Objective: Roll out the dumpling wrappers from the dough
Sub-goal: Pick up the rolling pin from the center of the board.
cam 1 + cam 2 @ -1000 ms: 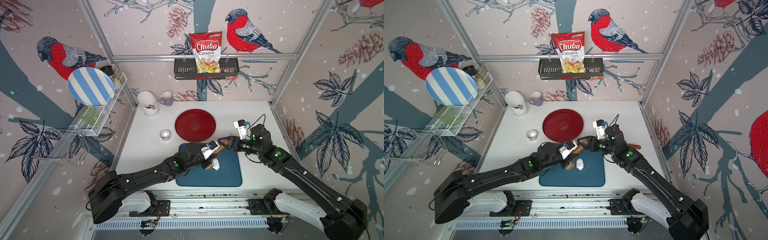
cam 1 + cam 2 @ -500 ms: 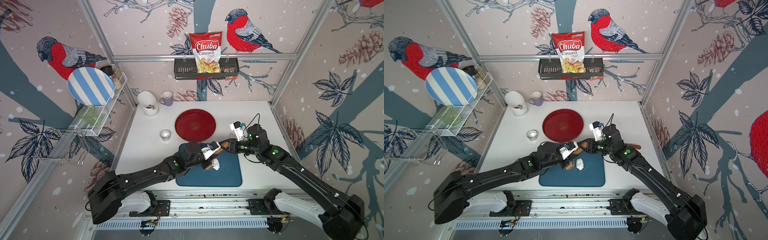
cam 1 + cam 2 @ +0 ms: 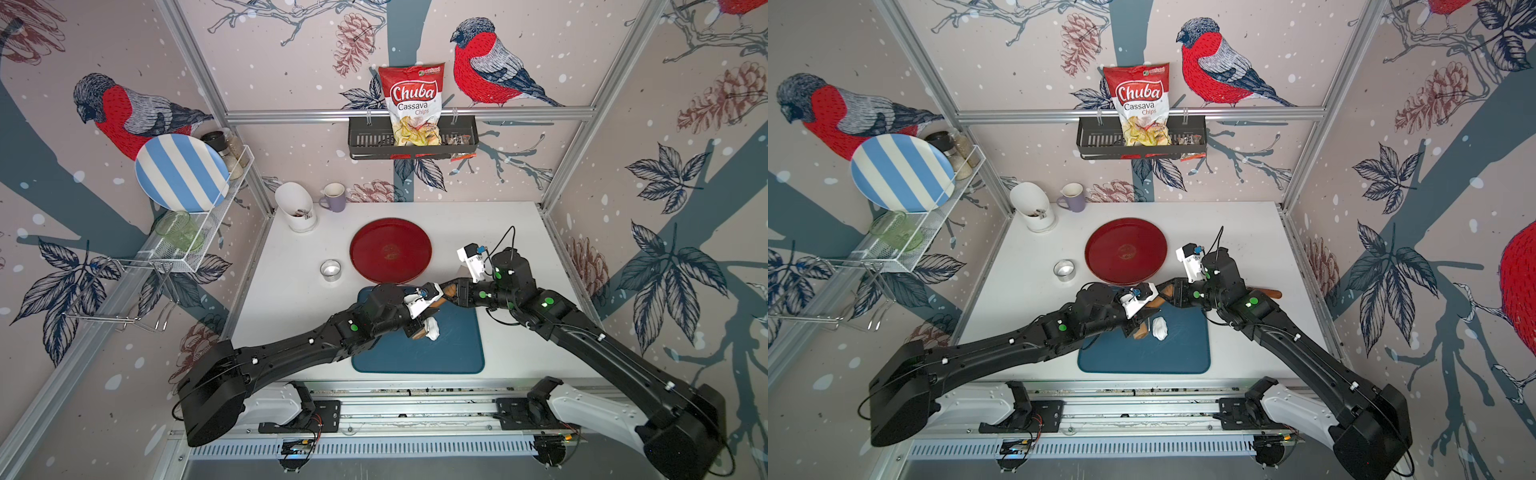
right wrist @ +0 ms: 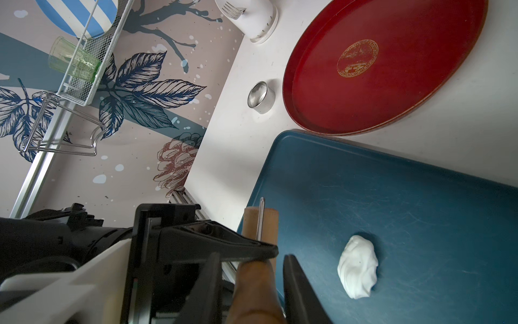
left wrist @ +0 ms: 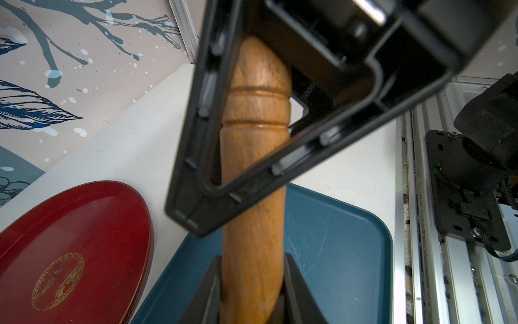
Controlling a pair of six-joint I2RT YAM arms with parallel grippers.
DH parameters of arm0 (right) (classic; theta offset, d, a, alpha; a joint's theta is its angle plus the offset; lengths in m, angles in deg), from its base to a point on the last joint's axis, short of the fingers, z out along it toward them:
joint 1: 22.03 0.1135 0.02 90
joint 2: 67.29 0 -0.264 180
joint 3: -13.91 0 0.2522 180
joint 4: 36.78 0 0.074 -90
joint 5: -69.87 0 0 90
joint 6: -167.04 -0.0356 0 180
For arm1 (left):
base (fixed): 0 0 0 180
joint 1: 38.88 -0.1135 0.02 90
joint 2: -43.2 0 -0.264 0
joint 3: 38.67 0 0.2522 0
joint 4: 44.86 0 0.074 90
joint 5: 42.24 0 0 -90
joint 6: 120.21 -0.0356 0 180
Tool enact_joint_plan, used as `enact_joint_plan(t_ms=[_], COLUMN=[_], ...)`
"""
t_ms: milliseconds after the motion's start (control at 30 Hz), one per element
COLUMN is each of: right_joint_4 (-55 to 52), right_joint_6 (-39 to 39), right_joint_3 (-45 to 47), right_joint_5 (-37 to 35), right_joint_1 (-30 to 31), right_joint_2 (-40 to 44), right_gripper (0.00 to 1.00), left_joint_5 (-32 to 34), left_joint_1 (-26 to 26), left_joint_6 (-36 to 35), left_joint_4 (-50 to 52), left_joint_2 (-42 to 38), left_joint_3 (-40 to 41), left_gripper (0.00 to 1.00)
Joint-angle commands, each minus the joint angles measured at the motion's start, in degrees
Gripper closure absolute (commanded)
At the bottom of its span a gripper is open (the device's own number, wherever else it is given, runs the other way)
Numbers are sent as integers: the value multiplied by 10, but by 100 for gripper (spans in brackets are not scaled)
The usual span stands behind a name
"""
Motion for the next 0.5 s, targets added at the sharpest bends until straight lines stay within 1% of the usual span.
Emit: enact_joint_plan(t_ms=[0, 67, 133, 333, 467], right_joint_4=[3, 0, -1, -1, -1], right_joint_6=[10, 13, 13, 14, 14], right_joint_3=[-5, -4, -4, -5, -6], right_joint_5=[9, 6, 2, 2, 2], right_joint_1=[2, 2, 4, 8, 10], right_joint_2=[-1, -1, -1, -7, -11], right_gripper=[75, 79, 79, 73, 73], left_joint_5=[-9, -9, -8, -10, -12], left_joint_1=[3, 3, 4, 6, 8], left_joint_6=[-7, -6, -5, -6, -7], left_joint_4=[-24, -25, -26, -27, -28], left_joint_2=[0, 0, 1, 4, 7], left_joint_3=[-7, -7, -7, -11, -14], left_gripper=[100, 100, 100, 100, 100])
